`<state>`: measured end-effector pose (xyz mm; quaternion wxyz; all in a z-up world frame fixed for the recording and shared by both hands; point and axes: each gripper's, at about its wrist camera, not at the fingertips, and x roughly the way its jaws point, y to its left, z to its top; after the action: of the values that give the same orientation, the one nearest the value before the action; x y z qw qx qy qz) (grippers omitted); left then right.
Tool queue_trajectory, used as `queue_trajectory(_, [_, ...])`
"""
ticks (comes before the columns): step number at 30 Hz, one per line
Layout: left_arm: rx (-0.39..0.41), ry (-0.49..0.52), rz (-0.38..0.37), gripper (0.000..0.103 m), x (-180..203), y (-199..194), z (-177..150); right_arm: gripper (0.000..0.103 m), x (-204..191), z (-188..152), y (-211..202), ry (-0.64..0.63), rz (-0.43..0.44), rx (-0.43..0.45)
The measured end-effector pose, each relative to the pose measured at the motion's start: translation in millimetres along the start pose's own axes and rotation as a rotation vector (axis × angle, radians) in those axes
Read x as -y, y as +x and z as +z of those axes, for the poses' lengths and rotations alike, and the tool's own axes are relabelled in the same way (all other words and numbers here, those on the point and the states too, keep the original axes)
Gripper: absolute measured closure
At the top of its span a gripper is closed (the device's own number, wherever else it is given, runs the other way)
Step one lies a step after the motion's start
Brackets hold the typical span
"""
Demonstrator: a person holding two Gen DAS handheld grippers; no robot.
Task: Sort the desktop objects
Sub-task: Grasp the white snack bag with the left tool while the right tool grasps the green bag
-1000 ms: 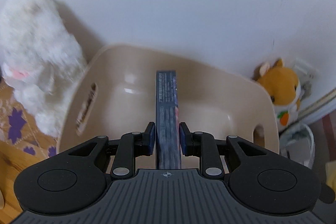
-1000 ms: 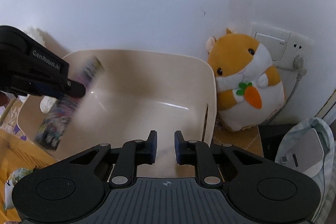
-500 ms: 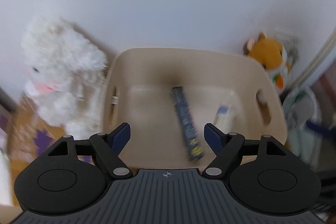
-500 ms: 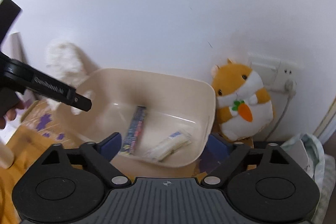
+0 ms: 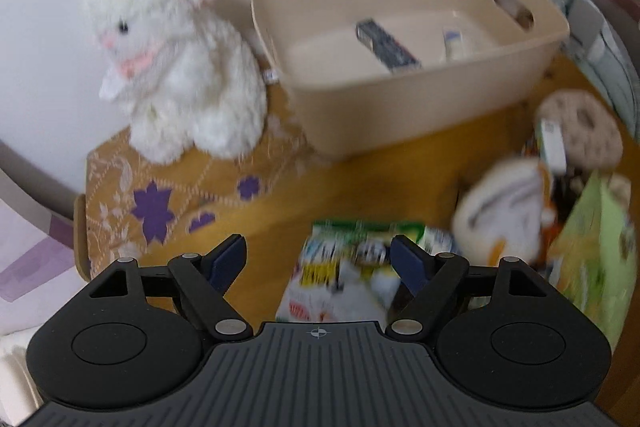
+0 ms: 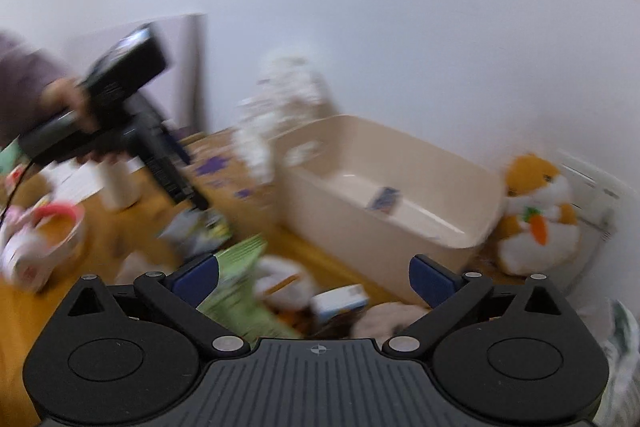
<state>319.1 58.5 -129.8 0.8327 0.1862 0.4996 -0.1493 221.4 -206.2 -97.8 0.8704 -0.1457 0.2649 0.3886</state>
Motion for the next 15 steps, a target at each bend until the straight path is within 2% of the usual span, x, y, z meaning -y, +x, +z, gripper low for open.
queue_trajectory(3, [-0.016, 0.033, 0.009, 0.022, -2, 9, -10, 0.000, -18, -11, 4, -0.078, 0.059, -0.028])
queue_trajectory(6, [-0.027, 0.058, -0.015, 0.022, -1, 15, -13, 0.000, -34, -14, 8, -0.121, 0.107, -0.041])
queue_trajectory(15, [-0.092, 0.103, -0.065, 0.022, 8, 50, -12, 0.000, -61, -21, 40, -0.131, 0.138, -0.124])
